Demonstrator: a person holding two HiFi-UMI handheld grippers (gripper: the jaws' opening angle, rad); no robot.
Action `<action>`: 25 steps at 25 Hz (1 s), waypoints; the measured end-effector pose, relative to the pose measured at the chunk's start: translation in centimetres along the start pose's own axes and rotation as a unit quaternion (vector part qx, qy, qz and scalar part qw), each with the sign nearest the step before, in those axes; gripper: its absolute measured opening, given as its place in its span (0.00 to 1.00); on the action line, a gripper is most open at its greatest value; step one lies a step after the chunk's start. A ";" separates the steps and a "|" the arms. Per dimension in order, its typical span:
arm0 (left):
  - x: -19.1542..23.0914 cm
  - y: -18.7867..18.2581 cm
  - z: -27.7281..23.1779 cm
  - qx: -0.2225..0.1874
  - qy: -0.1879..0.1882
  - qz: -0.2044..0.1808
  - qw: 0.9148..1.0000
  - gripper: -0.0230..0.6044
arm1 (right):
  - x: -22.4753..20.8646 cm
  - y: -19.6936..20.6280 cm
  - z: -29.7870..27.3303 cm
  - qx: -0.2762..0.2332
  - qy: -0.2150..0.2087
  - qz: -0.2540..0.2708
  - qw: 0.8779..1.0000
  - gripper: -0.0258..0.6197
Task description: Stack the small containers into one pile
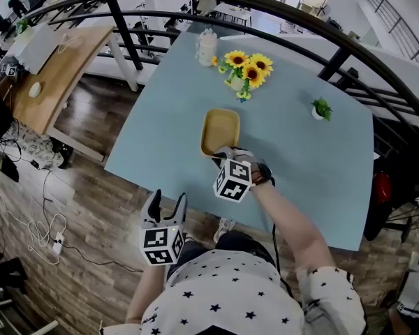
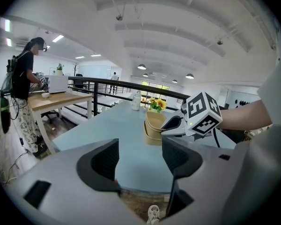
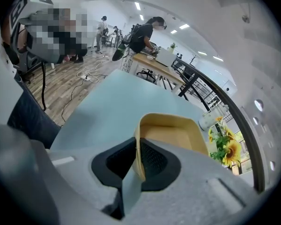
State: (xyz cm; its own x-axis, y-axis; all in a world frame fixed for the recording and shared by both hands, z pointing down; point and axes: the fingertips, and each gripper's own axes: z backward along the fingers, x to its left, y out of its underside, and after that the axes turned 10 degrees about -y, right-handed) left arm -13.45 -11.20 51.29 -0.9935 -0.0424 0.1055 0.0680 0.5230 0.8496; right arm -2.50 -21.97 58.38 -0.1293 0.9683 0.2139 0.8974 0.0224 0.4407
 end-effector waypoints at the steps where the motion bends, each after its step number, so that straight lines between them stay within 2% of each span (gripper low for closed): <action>1: 0.0 0.1 0.1 0.001 -0.001 0.001 1.000 0.49 | -0.1 0.0 0.0 0.000 0.000 0.001 1.000 0.08; 12: 0.3 0.6 0.4 0.006 -0.012 0.006 1.000 0.49 | -0.9 -0.4 -0.7 -0.005 -0.004 -0.009 1.000 0.08; 25: 0.0 1.4 0.1 0.012 -0.005 0.006 1.000 0.49 | -1.2 0.2 -1.5 -0.005 -0.005 -0.029 1.000 0.08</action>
State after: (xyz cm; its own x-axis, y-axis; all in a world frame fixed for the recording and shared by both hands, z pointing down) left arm -13.35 -10.33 52.42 -0.9935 -0.0274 0.1105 0.0780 0.5429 0.8361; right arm -2.77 -23.52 59.52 -0.1777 0.9676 0.1792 0.8837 0.0768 0.4618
